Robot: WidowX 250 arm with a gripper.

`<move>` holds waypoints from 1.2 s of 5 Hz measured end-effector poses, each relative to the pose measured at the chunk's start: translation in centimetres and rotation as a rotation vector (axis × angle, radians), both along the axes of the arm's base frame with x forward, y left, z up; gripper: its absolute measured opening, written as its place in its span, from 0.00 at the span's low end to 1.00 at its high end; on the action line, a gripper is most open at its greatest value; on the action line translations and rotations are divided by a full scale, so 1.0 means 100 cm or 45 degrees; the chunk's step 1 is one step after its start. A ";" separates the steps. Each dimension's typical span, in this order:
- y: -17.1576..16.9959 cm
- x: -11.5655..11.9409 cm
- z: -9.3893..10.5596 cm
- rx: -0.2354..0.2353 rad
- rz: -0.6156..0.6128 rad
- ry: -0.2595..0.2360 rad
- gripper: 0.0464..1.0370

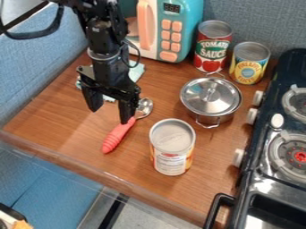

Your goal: Move the cloth to the left lower edge of the table

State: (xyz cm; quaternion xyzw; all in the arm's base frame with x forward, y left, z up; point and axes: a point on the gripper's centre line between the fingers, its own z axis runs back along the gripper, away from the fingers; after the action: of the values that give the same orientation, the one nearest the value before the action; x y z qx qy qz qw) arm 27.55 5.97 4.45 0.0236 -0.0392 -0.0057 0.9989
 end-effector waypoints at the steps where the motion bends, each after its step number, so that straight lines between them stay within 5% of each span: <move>1: 0.000 -0.002 -0.010 -0.010 -0.004 0.050 0.96; 6: 0.098 0.114 -0.021 0.059 0.133 -0.041 0.96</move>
State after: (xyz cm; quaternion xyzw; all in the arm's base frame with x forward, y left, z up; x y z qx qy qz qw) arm 38.93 15.82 2.34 0.0490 -0.0538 0.0457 0.9963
